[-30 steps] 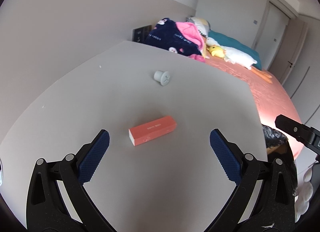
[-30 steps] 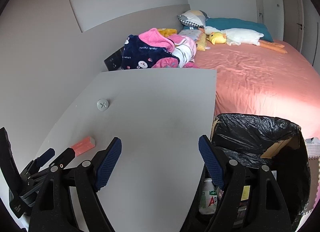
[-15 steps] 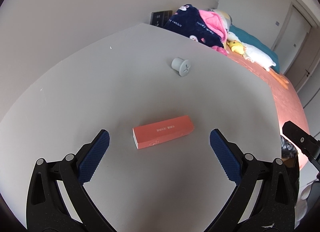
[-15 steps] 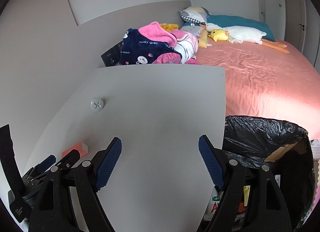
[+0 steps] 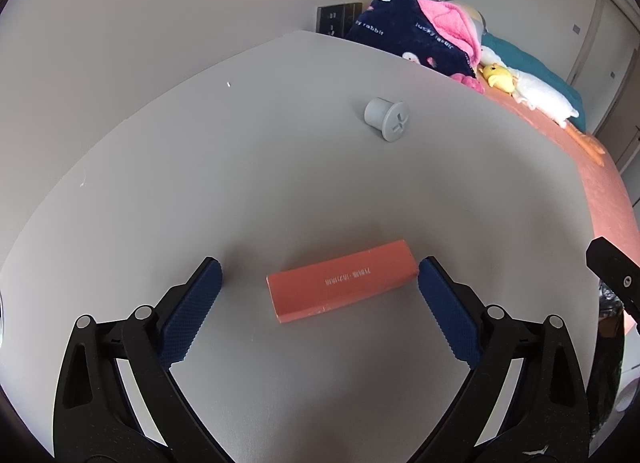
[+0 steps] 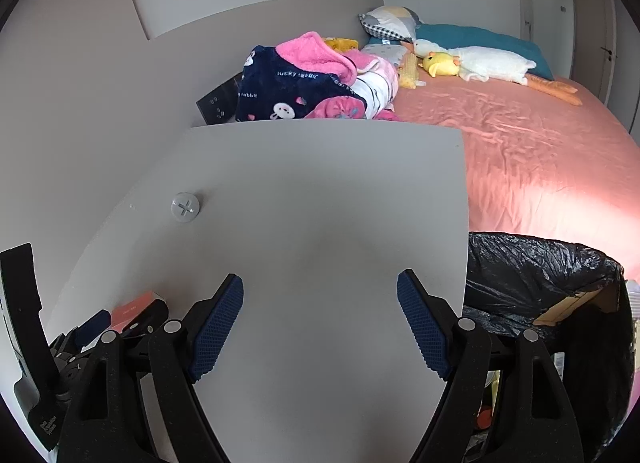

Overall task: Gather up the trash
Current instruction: 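Move the left gripper to the pink box while the right moves toward the grey knob, then close the left gripper on the pink-orange box, then lift the pink box with the left gripper while the right grasps the grey knob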

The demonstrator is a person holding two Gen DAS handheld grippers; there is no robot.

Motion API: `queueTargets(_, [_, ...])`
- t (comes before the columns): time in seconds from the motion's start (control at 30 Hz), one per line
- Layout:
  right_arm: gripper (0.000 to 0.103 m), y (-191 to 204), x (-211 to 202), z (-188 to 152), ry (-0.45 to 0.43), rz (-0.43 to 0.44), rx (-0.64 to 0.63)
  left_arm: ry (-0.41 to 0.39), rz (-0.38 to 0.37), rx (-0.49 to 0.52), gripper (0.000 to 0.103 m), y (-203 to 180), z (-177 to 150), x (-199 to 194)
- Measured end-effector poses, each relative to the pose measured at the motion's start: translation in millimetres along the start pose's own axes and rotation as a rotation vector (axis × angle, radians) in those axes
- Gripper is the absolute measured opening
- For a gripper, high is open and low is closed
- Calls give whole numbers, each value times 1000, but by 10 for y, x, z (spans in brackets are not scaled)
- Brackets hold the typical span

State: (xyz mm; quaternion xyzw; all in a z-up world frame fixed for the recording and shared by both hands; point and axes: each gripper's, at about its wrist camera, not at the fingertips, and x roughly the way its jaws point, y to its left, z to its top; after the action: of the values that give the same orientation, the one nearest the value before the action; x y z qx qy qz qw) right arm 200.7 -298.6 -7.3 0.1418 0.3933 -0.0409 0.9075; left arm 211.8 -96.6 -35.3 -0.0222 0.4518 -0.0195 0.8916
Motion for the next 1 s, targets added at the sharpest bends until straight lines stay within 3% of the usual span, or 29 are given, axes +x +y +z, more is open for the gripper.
queueTargets(0.13, [80, 21, 22, 12, 0, -1, -1, -23, 6, 1, 65, 17, 21, -30])
queueTargets(0.33, [80, 148, 107, 90, 3, 9, -29, -44, -6, -53, 65, 183, 67, -40])
queueTargets(0.67, [80, 543, 366, 252, 20, 34, -109, -143, 44, -198, 65, 680, 267, -97])
queueTargets(1.0, [80, 991, 737, 329, 41, 76, -185, -174, 91, -230, 65, 861, 315, -77])
